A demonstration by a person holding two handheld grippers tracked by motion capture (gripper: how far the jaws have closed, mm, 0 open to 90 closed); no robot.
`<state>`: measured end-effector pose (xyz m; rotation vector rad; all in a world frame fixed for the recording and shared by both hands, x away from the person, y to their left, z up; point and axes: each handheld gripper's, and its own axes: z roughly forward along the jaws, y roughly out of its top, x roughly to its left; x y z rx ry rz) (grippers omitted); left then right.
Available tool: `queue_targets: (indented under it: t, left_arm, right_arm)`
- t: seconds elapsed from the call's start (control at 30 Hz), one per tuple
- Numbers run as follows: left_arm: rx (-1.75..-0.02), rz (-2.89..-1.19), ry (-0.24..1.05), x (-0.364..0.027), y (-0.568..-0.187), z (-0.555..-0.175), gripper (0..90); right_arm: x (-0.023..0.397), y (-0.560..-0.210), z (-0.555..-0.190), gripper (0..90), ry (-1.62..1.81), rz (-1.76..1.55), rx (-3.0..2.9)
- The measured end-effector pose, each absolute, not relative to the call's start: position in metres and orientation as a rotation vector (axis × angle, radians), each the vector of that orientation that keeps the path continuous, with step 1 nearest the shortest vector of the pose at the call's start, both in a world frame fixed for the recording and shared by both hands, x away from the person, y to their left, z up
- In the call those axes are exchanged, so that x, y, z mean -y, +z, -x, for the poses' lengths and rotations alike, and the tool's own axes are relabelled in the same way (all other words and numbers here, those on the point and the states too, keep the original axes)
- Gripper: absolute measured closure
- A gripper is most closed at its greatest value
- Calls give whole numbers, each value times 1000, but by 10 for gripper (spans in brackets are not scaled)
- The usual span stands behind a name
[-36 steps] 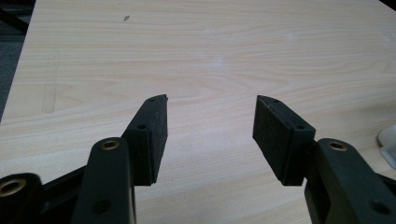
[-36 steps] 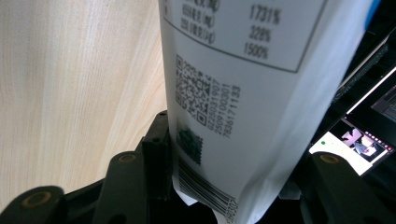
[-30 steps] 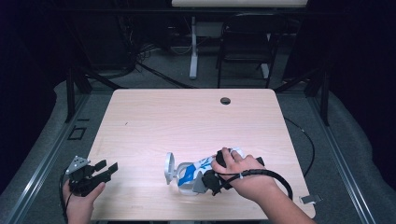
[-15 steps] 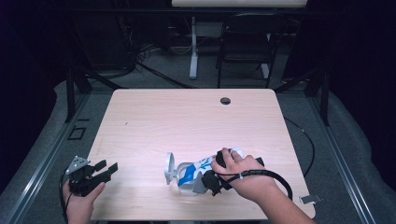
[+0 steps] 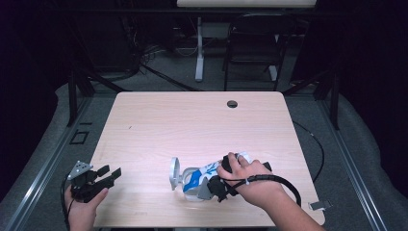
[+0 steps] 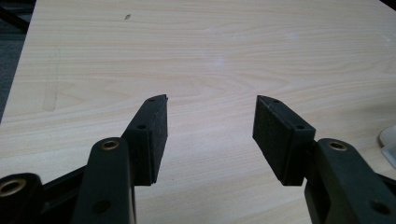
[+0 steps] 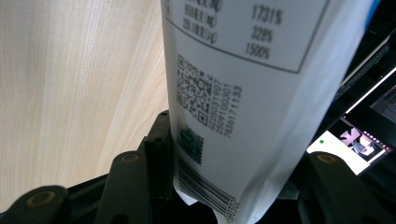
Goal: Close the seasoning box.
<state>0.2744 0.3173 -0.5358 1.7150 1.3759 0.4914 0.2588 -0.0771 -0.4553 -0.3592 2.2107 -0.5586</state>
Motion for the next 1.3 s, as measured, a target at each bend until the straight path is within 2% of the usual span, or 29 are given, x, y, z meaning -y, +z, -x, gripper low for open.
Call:
queue_targets:
  t: [1.3]
  left_arm:
    - [-1378, -1715, 493, -318, -536, -274, 457]
  right_arm:
    - [76, -455, -259, 532, -558, 375, -2205]
